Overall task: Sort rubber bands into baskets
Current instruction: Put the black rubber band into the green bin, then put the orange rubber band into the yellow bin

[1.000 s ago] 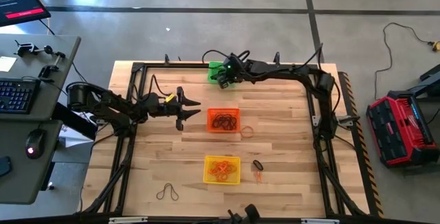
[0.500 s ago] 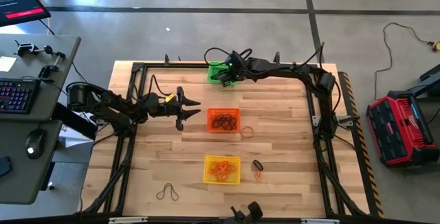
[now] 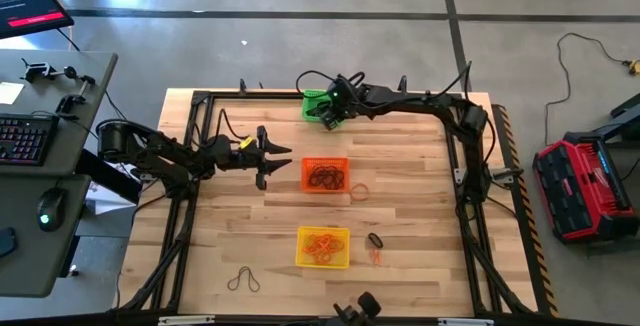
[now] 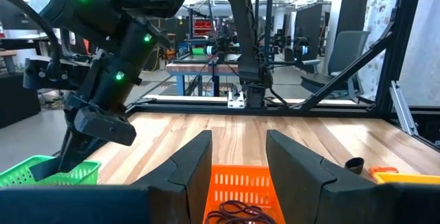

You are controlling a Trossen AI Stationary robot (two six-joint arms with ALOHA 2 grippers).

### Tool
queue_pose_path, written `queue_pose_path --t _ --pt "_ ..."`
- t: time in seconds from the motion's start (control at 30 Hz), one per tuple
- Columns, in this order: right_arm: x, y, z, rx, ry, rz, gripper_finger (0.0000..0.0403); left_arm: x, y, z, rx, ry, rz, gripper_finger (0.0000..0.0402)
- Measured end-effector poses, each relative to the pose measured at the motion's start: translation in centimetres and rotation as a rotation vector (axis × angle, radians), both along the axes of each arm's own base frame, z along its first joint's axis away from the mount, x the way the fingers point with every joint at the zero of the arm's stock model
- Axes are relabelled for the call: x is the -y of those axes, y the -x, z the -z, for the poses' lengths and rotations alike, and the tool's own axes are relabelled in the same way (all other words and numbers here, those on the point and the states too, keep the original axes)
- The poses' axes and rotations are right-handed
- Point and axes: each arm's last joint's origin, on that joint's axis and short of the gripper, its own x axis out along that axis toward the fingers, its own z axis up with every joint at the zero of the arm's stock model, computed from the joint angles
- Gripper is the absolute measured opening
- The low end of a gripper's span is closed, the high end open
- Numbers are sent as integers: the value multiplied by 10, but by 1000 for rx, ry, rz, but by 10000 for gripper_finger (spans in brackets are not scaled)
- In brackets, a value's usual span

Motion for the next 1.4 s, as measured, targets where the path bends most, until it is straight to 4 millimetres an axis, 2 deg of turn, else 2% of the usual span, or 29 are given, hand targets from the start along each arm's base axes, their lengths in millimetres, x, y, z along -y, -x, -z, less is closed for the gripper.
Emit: queue_pose_path --t 0.17,0.3,0.43,0.63,0.87,1.0,1.23,1.4 --pt "2 -3 -12 -2 14 -18 108 0 0 0 -1 -1 0 131" --pt "2 -6 -28 -42 45 -30 122 0 0 0 -1 0 -1 131" --pt "-6 -11 -36 -89 112 -49 99 0 0 0 -1 0 -1 131" --pt "-7 -16 -29 -3 81 -183 11 0 0 0 -3 0 -1 131" --pt "-4 -19 -28 103 55 -235 8 0 0 3 -27 7 -1 131" --pt "-7 -23 -37 148 103 -264 3 0 0 3 -28 7 -1 131" --pt "-9 -20 -44 137 119 -293 0 0 0 2 -25 23 1 131" --pt "-15 -21 -33 184 151 -307 0 0 0 2 -25 24 1 131"
